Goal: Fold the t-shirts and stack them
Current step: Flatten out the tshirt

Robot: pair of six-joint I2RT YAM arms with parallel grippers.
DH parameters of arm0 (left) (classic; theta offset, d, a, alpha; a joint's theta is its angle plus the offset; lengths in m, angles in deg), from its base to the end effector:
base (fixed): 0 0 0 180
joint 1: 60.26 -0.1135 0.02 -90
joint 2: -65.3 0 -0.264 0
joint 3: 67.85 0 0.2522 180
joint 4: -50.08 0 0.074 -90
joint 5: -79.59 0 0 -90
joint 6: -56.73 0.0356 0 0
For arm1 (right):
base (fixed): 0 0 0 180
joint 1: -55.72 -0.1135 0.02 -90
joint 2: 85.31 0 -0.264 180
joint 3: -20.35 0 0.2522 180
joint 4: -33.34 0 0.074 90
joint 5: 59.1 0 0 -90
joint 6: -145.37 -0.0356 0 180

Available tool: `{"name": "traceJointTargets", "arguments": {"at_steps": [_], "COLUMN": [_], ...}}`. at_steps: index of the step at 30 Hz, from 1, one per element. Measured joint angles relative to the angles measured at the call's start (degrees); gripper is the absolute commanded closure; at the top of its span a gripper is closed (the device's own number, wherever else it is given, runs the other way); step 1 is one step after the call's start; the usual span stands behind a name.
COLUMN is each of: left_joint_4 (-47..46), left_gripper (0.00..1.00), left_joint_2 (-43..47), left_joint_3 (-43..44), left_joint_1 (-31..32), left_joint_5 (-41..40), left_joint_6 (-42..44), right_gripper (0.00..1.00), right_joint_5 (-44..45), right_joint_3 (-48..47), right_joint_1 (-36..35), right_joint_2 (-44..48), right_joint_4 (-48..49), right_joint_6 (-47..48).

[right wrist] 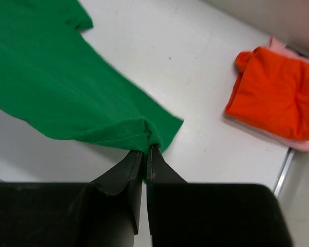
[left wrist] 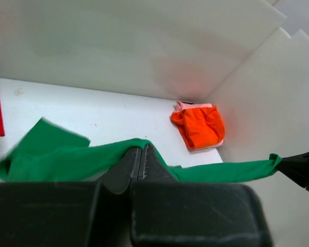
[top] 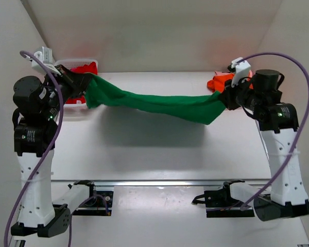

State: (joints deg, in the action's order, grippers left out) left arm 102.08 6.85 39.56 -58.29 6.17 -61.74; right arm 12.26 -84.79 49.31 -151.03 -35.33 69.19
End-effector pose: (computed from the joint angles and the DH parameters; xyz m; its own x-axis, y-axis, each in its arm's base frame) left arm 0.1550 -0.0155 0.5230 -0.1981 -0.4503 -0.8706 0.2540 0.8343 -0.4893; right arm 0.1977 0.0337 0.4617 -0.3800 -0.2705 -0.8845 -0.4878 0.8711 -0.0568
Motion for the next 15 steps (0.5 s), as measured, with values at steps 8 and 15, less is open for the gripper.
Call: {"name": "traceJointTargets", "arguments": {"at_steps": [8,15], "left_joint_4": [2.6,-4.1], "left_gripper": [1.00,1.00], "left_joint_2": [-0.7,-4.6], "left_joint_3": [12.3,1.6], "left_joint_1": [6.0,0.2], "left_joint_5": [-7.6,-4.3], "left_joint_6": [1.0,1.3], "right_gripper": [0.99,1.00], "right_joint_5": [-3.0,-7.0], "right_joint_3": [-8.5,-9.5], "right_joint_1": [0.1,1.4], "right_joint_2": [1.9,-8.0], "right_joint_4": [0.5,6.1], "right_joint_6": [-0.1,0.3]}}
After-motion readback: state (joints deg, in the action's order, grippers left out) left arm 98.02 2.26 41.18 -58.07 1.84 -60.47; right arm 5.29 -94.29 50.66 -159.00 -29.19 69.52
